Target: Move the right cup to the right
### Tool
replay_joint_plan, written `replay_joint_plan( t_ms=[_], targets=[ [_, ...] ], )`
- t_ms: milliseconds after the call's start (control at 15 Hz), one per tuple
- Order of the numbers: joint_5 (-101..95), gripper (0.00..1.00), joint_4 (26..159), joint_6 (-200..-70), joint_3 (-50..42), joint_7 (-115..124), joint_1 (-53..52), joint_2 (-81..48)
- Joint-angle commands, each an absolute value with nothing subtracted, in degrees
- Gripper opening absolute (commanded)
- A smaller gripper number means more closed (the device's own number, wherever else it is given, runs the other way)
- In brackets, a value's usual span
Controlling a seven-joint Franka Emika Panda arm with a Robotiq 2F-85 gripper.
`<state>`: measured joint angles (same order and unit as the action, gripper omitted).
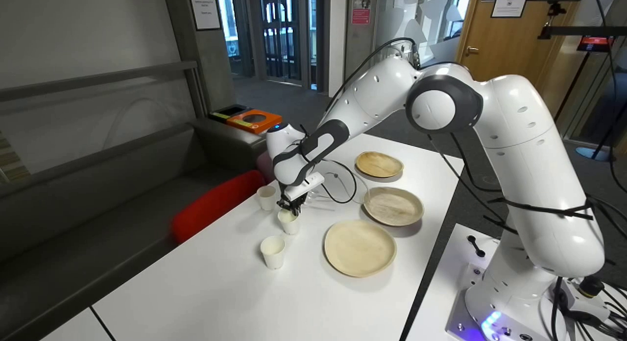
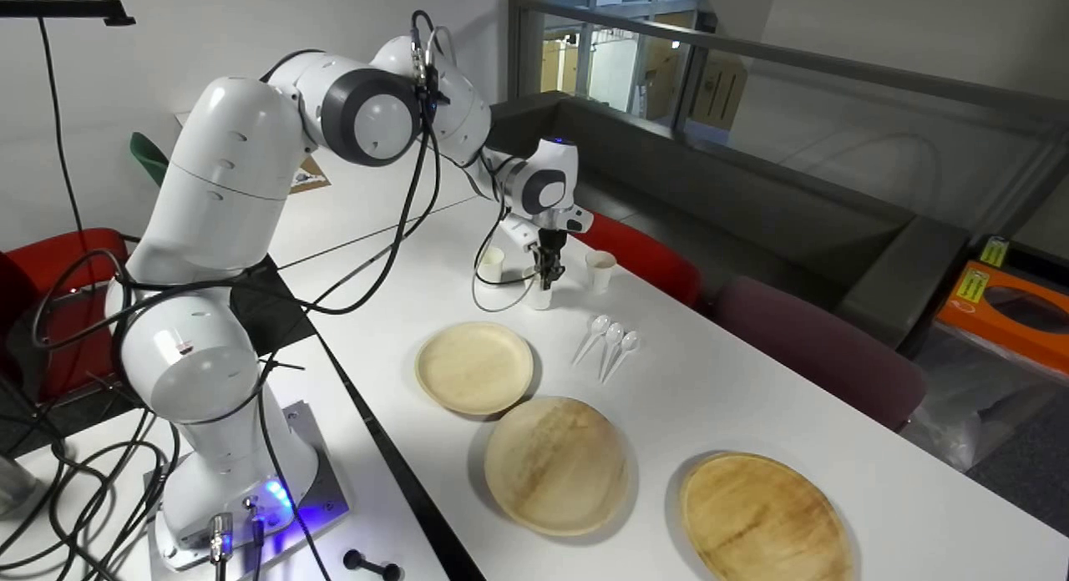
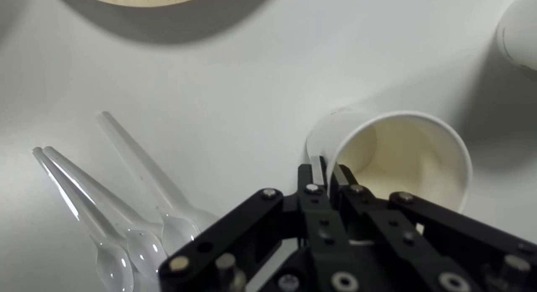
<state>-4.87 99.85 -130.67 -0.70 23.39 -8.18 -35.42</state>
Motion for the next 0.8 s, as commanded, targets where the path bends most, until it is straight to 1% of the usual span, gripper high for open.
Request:
replay_joint_plan(
  t_ms=[0,733],
  targets=[
    [-4.1,0.01,103.2,-132.9,-1.2,21.4,-7.9,-32.0],
    [3.9,0.01,107.9,-133.3,-2.0,15.2,0.4,-25.2]
  ],
)
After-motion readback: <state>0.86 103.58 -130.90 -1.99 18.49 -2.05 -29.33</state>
